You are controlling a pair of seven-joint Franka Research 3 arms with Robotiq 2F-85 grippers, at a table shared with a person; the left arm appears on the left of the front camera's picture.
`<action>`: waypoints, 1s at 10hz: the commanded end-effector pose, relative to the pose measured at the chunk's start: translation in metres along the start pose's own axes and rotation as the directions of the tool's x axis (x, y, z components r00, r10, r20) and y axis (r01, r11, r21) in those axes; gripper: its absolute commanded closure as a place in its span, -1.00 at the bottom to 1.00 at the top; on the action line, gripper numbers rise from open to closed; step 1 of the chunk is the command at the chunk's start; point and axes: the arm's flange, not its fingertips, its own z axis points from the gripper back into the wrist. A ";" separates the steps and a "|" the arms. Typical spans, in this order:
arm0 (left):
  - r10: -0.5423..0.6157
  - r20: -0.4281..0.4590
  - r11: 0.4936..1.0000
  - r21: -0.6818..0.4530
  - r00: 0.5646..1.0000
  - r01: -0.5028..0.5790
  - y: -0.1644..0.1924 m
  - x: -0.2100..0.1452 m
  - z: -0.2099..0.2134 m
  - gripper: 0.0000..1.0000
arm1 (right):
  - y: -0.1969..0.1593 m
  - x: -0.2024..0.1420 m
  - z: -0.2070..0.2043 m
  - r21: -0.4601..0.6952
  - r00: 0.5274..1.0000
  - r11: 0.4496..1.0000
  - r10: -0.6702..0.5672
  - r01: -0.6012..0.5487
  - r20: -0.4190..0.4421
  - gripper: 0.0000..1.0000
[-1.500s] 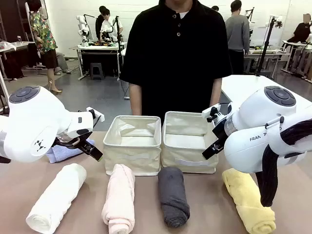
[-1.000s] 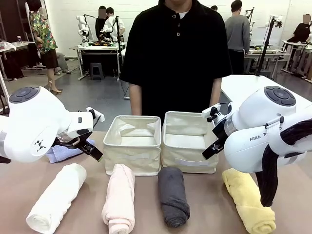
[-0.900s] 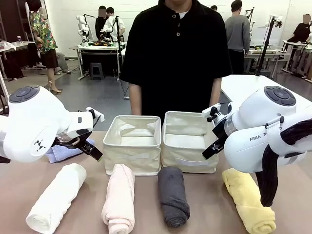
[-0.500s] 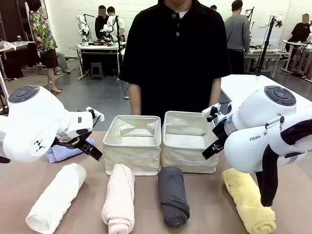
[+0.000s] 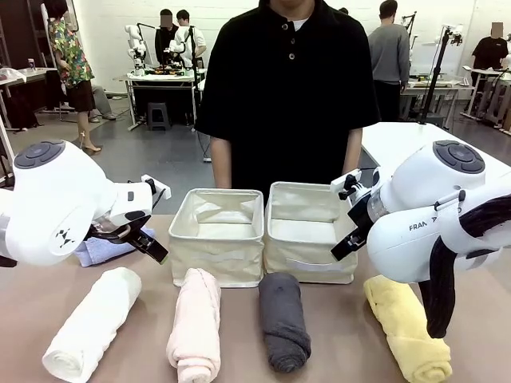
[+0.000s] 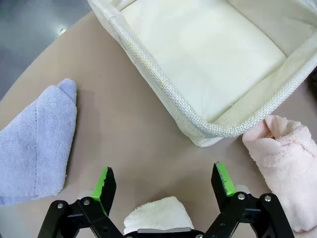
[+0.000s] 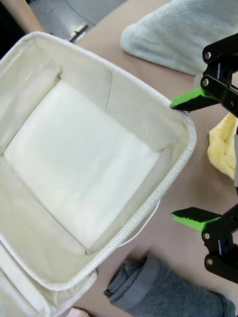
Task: Sort the towels based on their folding style.
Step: Pick up one triangle-folded towel and place it in the left Fabric basket.
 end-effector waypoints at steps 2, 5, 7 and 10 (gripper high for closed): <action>-0.035 0.063 0.999 0.041 0.997 0.032 0.006 0.053 0.075 -1.00 | 0.015 0.046 0.092 -0.079 0.989 0.997 0.032 -0.021 0.147 -1.00; -0.130 0.122 0.980 0.164 0.984 0.110 -0.008 0.122 0.202 -1.00 | 0.045 0.096 0.235 -0.205 0.957 0.978 0.092 -0.035 0.274 -1.00; -0.176 0.108 0.961 0.234 0.978 0.147 -0.024 0.146 0.258 -1.00 | 0.057 0.107 0.302 -0.285 0.950 0.958 0.088 0.000 0.298 -1.00; -0.187 0.150 0.969 0.187 0.971 0.158 -0.020 0.138 0.265 -1.00 | 0.059 0.100 0.309 -0.240 0.936 0.970 0.115 -0.034 0.331 -1.00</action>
